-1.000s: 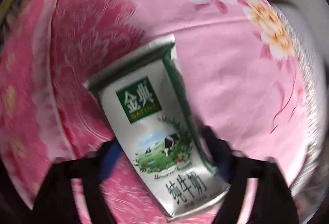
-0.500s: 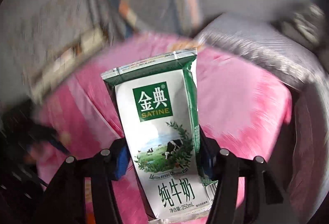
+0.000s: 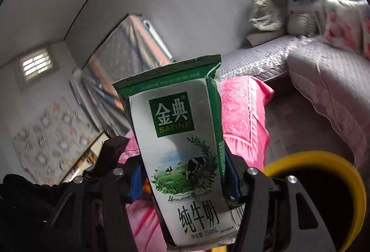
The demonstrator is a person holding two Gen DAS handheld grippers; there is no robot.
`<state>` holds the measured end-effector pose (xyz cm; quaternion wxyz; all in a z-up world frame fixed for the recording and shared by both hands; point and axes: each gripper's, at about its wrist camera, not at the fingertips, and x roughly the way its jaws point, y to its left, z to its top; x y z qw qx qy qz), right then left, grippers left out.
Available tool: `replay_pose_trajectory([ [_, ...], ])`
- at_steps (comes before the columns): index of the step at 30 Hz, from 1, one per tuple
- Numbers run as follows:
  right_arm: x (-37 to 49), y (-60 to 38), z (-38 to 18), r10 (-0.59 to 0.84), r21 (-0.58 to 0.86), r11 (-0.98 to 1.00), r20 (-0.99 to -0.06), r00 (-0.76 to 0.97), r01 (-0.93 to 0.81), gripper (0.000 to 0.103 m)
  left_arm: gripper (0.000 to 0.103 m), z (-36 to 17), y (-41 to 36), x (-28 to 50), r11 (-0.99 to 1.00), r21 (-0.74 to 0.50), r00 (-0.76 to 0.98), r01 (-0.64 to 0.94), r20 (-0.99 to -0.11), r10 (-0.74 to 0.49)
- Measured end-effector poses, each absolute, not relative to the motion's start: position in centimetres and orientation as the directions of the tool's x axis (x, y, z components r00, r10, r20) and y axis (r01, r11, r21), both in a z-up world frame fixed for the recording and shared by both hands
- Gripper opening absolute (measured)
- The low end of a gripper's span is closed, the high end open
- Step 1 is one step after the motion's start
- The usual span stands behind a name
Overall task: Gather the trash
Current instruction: 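Carry the carton and peel over the yellow bin and open both tools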
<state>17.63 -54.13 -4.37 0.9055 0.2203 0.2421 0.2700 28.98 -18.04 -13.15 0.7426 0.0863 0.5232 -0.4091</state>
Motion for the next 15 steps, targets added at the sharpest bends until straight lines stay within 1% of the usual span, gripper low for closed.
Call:
replay_pose_trajectory([
  [1, 16.9, -54.5, -4.6, 0.591, 0.537, 0.756, -0.315, 0.742, -0.374, 0.054, 0.043, -13.1, -18.0, 28.8, 0.652, -0.292, 0.126, 0.700, -0.848, -0.515],
  [2, 15.9, -54.8, -4.9, 0.585, 0.546, 0.755, -0.310, 0.749, -0.363, 0.054, 0.035, -12.8, -17.7, 28.6, 0.657, -0.286, 0.143, 0.698, -0.843, -0.519],
  [3, 15.0, -55.3, -5.2, 0.581, 0.559, 0.751, -0.306, 0.754, -0.352, 0.054, 0.031, -12.7, -17.6, 28.6, 0.660, -0.285, 0.151, 0.696, -0.840, -0.522],
  [6, 13.7, -55.8, -5.6, 0.567, 0.587, 0.745, -0.305, 0.765, -0.318, 0.054, 0.029, -11.3, -16.7, 27.4, 0.668, -0.287, 0.189, 0.687, -0.817, -0.545],
  [11, 13.9, -56.4, -6.1, 0.534, 0.620, 0.737, -0.291, 0.794, -0.269, 0.054, 0.029, -7.2, -16.7, 23.7, 0.676, -0.182, 0.346, 0.714, -0.748, -0.567],
  [15, 12.4, -57.2, -6.3, 0.468, 0.620, 0.758, -0.299, 0.831, -0.204, 0.054, 0.029, -4.2, -17.8, 21.8, 0.691, -0.090, 0.473, 0.717, -0.664, -0.578],
])
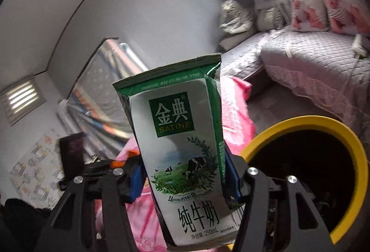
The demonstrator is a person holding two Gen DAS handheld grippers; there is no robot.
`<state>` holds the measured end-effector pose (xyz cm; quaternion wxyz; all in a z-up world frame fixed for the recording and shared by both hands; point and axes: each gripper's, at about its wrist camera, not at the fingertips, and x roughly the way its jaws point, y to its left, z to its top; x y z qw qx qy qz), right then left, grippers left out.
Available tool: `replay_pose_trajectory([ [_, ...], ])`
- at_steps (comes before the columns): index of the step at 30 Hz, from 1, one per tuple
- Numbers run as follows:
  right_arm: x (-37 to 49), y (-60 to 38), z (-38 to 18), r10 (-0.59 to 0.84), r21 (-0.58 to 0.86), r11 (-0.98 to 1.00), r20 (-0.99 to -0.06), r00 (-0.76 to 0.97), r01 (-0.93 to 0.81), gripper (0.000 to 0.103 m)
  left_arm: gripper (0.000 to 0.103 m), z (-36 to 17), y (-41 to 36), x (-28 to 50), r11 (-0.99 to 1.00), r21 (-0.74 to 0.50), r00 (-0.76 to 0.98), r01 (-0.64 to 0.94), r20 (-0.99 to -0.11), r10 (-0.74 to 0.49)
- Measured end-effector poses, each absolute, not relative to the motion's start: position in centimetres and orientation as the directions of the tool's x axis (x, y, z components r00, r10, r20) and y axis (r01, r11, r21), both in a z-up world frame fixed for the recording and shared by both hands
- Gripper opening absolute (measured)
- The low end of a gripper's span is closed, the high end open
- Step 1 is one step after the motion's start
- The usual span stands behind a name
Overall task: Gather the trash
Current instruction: 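Carry the carton and peel over the yellow bin and open both tools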
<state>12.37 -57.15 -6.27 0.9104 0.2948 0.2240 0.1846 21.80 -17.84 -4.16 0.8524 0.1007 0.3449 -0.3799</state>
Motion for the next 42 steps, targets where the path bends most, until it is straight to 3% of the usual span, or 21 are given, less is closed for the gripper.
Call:
replay_pose_trajectory([
  [11, 8.2, -61.1, -7.2, 0.226, 0.597, 0.802, -0.318, 0.921, 0.009, 0.054, 0.029, -1.5, -27.7, 19.4, 0.659, 0.011, 0.541, 0.752, -0.581, -0.608],
  [17, 8.3, -62.5, -8.9, 0.108, 0.569, 0.805, -0.416, 0.903, 0.166, 0.055, 0.030, -2.5, -33.7, 19.5, 0.633, 0.047, 0.537, 0.773, -0.579, -0.613],
  [24, 10.8, -62.8, -11.8, 0.050, 0.528, 0.791, -0.558, 0.828, 0.308, 0.058, 0.035, -5.2, -36.0, 21.6, 0.661, -0.038, 0.500, 0.749, -0.622, -0.602],
  [25, 10.8, -62.8, -11.9, 0.035, 0.519, 0.792, -0.565, 0.824, 0.322, 0.066, 0.038, -5.1, -35.5, 21.8, 0.670, -0.048, 0.504, 0.741, -0.619, -0.602],
  [27, 10.8, -63.1, -11.6, -0.006, 0.520, 0.773, -0.568, 0.823, 0.364, 0.084, 0.068, -4.5, -34.4, 21.9, 0.696, -0.054, 0.534, 0.716, -0.600, -0.596],
  [32, 9.6, -63.3, -9.5, -0.094, 0.518, 0.749, -0.535, 0.840, 0.413, 0.091, 0.089, -1.0, -29.4, 20.4, 0.756, -0.057, 0.636, 0.653, -0.500, -0.587],
  [36, 8.8, -61.3, -7.5, -0.198, 0.447, 0.781, -0.486, 0.851, 0.437, 0.095, 0.095, 1.9, -24.7, 18.3, 0.765, -0.096, 0.666, 0.636, -0.432, -0.608],
  [42, 7.8, -56.1, -4.6, -0.309, 0.328, 0.840, -0.367, 0.877, 0.433, 0.095, 0.095, 4.8, -19.0, 14.5, 0.830, -0.025, 0.785, 0.557, -0.311, -0.536],
])
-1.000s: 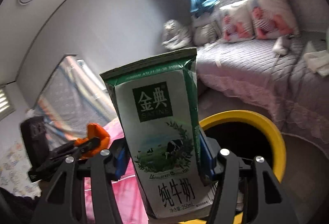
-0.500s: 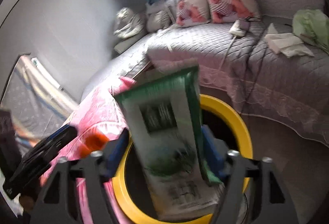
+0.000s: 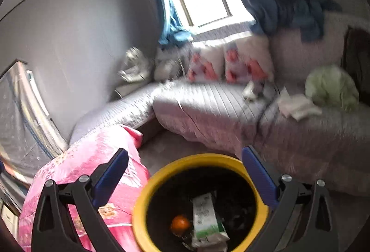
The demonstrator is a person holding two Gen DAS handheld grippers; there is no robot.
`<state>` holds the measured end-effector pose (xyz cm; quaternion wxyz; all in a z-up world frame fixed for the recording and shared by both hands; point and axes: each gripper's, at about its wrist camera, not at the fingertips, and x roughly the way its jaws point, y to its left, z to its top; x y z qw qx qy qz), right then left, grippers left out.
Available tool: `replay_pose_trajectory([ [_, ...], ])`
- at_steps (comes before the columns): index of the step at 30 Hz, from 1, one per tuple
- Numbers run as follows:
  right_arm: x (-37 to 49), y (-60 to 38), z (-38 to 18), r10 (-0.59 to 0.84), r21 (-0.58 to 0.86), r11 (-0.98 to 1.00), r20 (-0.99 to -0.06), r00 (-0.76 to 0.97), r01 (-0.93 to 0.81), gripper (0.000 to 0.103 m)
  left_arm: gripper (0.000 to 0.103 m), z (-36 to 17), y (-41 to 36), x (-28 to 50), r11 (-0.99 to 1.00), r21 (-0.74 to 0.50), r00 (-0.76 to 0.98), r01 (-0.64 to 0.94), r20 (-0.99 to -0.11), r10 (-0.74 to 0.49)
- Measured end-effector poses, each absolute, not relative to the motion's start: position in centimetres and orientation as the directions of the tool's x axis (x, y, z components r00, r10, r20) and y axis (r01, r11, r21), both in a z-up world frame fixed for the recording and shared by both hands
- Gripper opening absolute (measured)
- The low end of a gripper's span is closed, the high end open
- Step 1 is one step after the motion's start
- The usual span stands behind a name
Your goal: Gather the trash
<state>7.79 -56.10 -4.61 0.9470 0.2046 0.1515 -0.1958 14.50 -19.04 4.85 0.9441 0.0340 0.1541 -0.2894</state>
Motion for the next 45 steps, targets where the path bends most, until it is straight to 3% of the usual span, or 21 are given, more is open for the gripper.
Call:
replay_pose_trajectory([
  [8, 6.6, -45.1, -0.1, -0.199, 0.248, 0.938, -0.187, 0.962, 0.242, 0.095, 0.095, 6.8, -10.0, 11.1, 0.923, -0.053, 0.890, 0.380, -0.249, -0.381],
  [15, 5.8, -35.1, 1.9, -0.041, 0.194, 0.979, -0.106, 0.994, 0.061, 0.095, 0.095, 7.2, -3.6, 8.9, 0.979, -0.063, 0.954, 0.194, -0.221, -0.204],
  [21, 5.5, -30.3, 2.7, 0.060, 0.202, 0.979, -0.113, 0.992, -0.037, 0.095, 0.095, 7.2, -0.3, 6.9, 0.995, -0.041, 0.973, 0.094, -0.210, -0.101],
  [28, 5.2, -27.3, 1.9, 0.061, 0.210, 0.977, -0.174, 0.983, -0.024, 0.095, 0.095, 6.2, 1.4, 4.7, 0.999, -0.045, 0.983, 0.026, -0.179, -0.034],
  [45, 4.2, -25.4, 0.2, 0.046, 0.143, 0.990, -0.210, 0.977, -0.016, 0.095, 0.095, 4.0, 3.6, 3.6, 0.990, -0.142, 0.981, -0.021, -0.193, -0.006],
])
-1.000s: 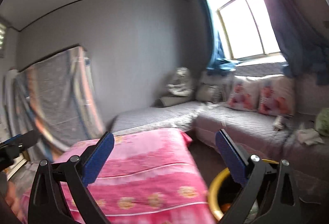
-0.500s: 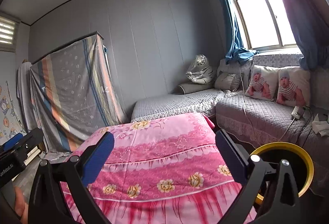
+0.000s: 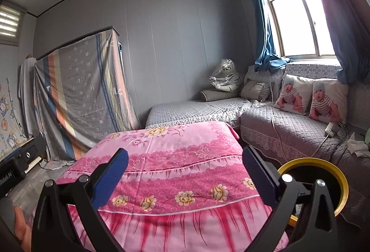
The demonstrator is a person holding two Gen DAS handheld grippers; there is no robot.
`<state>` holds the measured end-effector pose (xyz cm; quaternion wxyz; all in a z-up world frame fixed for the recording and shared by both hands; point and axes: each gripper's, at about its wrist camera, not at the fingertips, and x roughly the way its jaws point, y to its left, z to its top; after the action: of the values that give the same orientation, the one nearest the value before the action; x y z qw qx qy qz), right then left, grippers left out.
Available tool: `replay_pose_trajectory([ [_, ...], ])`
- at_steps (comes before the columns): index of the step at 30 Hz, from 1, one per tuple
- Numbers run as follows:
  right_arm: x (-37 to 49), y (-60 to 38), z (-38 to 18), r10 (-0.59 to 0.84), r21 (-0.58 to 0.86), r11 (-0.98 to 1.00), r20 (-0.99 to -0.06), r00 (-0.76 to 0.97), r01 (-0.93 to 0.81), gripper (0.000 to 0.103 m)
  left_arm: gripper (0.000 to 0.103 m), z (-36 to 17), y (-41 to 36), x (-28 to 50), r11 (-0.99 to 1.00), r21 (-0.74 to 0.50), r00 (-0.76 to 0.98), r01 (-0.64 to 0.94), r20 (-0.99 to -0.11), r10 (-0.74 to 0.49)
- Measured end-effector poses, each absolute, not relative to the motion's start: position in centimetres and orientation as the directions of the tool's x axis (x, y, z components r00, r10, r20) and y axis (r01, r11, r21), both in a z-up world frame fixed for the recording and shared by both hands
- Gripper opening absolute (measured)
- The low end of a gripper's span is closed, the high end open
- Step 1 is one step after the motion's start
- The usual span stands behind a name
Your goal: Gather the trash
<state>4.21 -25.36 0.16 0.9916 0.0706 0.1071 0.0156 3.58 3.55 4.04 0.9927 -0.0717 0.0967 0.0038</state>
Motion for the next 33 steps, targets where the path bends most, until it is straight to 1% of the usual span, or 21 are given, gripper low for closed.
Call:
replay_pose_trajectory([
  [6, 4.5, -25.3, -0.1, 0.043, 0.142, 0.990, -0.229, 0.973, -0.010, 0.095, 0.095, 4.1, 4.0, 3.4, 0.984, -0.177, 0.985, -0.030, -0.173, -0.001],
  [13, 4.8, -25.4, -0.1, 0.039, 0.143, 0.990, -0.241, 0.970, -0.005, 0.095, 0.095, 4.3, 3.9, 3.4, 0.985, -0.168, 0.985, -0.037, -0.171, 0.008],
  [24, 5.4, -25.8, -0.3, 0.033, 0.155, 0.988, -0.268, 0.963, 0.010, 0.095, 0.095, 4.0, 3.9, 4.1, 0.982, -0.190, 0.979, -0.025, -0.205, -0.014],
  [33, 5.9, -26.2, -1.0, 0.029, 0.169, 0.985, -0.296, 0.955, 0.023, 0.095, 0.095, 3.9, 3.8, 4.1, 0.982, -0.187, 0.977, -0.025, -0.211, -0.015],
])
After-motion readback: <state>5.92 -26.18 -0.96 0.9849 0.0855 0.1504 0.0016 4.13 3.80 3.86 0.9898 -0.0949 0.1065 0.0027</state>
